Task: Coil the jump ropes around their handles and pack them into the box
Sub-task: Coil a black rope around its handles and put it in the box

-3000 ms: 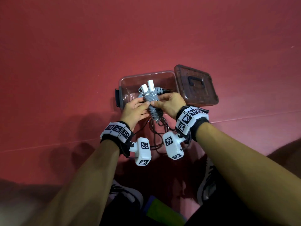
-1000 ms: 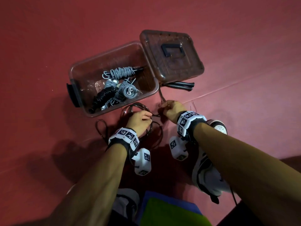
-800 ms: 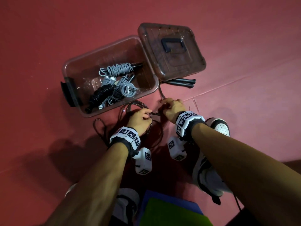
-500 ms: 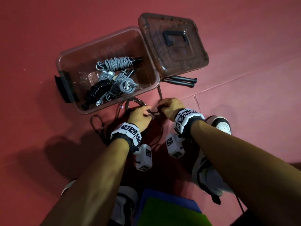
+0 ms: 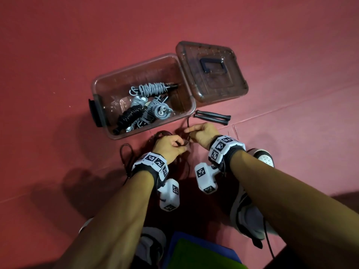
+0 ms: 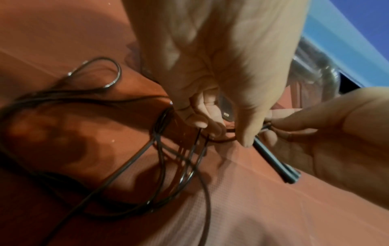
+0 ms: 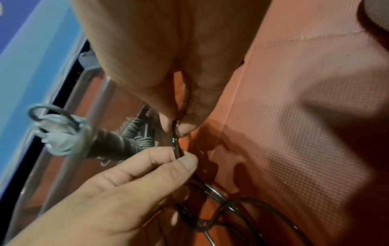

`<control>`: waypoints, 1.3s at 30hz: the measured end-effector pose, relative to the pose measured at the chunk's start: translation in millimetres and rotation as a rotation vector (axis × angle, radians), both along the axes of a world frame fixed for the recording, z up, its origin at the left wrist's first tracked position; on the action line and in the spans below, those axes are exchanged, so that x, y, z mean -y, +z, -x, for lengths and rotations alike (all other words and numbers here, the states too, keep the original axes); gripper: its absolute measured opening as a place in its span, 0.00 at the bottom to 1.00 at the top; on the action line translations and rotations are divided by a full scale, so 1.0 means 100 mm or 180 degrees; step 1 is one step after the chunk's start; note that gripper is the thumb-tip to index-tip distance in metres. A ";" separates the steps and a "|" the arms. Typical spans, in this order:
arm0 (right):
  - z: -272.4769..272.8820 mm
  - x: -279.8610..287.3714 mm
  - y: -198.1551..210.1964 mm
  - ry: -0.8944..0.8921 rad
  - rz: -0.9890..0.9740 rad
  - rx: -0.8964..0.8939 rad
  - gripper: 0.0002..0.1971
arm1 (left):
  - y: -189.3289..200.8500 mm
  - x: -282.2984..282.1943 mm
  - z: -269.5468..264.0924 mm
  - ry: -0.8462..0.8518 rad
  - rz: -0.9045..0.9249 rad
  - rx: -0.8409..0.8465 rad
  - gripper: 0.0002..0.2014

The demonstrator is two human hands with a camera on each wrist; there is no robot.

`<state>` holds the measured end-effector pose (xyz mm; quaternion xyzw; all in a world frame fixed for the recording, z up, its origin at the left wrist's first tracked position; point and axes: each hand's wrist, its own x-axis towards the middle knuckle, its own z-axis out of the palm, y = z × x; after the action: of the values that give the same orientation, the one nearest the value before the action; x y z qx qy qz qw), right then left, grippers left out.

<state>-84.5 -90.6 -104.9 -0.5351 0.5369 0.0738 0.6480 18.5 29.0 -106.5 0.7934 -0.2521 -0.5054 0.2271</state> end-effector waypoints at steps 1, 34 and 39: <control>-0.01 0.00 0.05 0.0041 0.0047 -0.0003 0.24 | 0.06 -0.01 -0.02 0.0005 0.0086 0.0027 0.07; -0.29 -0.35 2.23 0.1361 0.1579 0.1070 0.16 | 2.15 -0.69 -0.45 0.0061 0.1017 0.0133 0.14; -0.36 -0.41 2.48 0.1150 0.1423 0.1373 0.17 | 2.28 -0.78 -0.51 -0.0247 0.1022 0.0614 0.04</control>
<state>-48.5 -49.8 143.4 -0.7531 0.2874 -0.0468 0.5899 69.6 107.0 121.8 0.7814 -0.3805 -0.3888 0.3058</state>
